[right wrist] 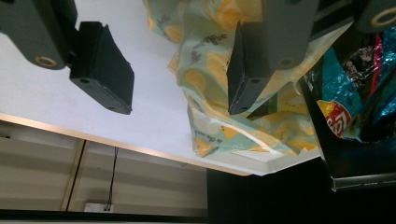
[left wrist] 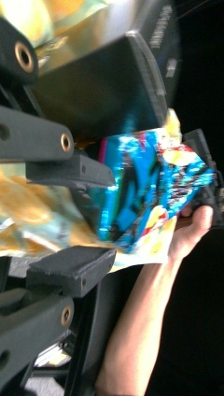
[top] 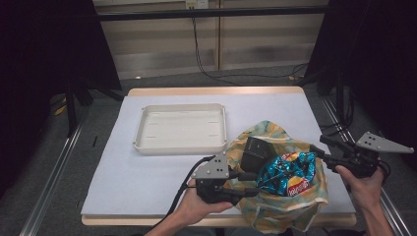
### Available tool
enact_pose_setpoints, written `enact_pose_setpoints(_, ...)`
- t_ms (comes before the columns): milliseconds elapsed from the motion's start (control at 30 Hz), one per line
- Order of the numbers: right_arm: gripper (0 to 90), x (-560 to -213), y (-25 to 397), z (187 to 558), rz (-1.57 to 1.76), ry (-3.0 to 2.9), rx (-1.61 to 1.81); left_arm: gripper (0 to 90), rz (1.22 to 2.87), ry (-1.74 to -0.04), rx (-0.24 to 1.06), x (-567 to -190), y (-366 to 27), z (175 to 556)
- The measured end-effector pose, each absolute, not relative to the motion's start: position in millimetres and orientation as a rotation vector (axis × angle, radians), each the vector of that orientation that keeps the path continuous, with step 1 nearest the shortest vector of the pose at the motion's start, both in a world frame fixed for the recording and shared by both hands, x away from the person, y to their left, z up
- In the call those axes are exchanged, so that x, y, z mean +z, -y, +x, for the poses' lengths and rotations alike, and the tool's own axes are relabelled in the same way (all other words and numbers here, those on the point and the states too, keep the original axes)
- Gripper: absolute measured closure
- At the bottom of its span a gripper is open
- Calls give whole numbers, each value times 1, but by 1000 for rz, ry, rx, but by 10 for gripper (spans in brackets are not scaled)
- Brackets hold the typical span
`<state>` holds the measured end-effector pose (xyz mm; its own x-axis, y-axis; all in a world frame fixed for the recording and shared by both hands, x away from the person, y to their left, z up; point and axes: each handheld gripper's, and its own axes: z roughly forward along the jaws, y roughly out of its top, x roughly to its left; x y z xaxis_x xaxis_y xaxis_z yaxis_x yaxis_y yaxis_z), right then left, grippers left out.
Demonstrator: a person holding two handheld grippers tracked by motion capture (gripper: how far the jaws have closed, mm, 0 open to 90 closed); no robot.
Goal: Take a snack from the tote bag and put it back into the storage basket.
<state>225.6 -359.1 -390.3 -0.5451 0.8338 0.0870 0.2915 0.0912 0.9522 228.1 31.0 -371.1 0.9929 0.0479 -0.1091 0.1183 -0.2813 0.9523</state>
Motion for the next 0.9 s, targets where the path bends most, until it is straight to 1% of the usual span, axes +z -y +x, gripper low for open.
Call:
enact_pose_setpoints(67, 411, -391, 358, 226, 1103, -1896, 1466, 551, 1859, -118, -66, -368, -26, 227)
enact_pose_setpoints(100, 410, -391, 358, 226, 1102, -1897, 1466, 523, 1866, -141, -42, -368, -24, 226)
enact_pose_setpoints(333, 402, -392, 355, 228, 1100, -1912, 1456, 415, 1862, -143, -76, -373, -10, 232)
enact_pose_setpoints(467, 401, -393, 355, 228, 1108, -1910, 1454, 343, 1828, -172, -48, -371, 1, 230)
enact_pose_setpoints(533, 400, -393, 356, 228, 1111, -1908, 1456, 321, 1835, -176, -63, -374, 8, 227)
enact_pose_setpoints(567, 400, -392, 357, 228, 1105, -1910, 1456, 302, 1843, -173, -39, -375, 9, 226)
enact_pose_setpoints(600, 400, -392, 357, 227, 1109, -1906, 1457, 308, 1858, -176, 6, -377, 10, 226)
enact_pose_setpoints(667, 400, -392, 358, 227, 1114, -1904, 1455, 306, 1855, -194, -18, -380, 11, 229)
enact_pose_setpoints(767, 400, -394, 359, 227, 1118, -1901, 1453, 319, 1865, -181, -8, -380, 11, 231)
enact_pose_setpoints(833, 400, -394, 359, 227, 1117, -1900, 1450, 371, 1897, -150, -7, -380, 12, 233)
enact_pose_setpoints(900, 400, -394, 359, 227, 1115, -1904, 1450, 477, 1912, -130, -20, -381, 13, 234)
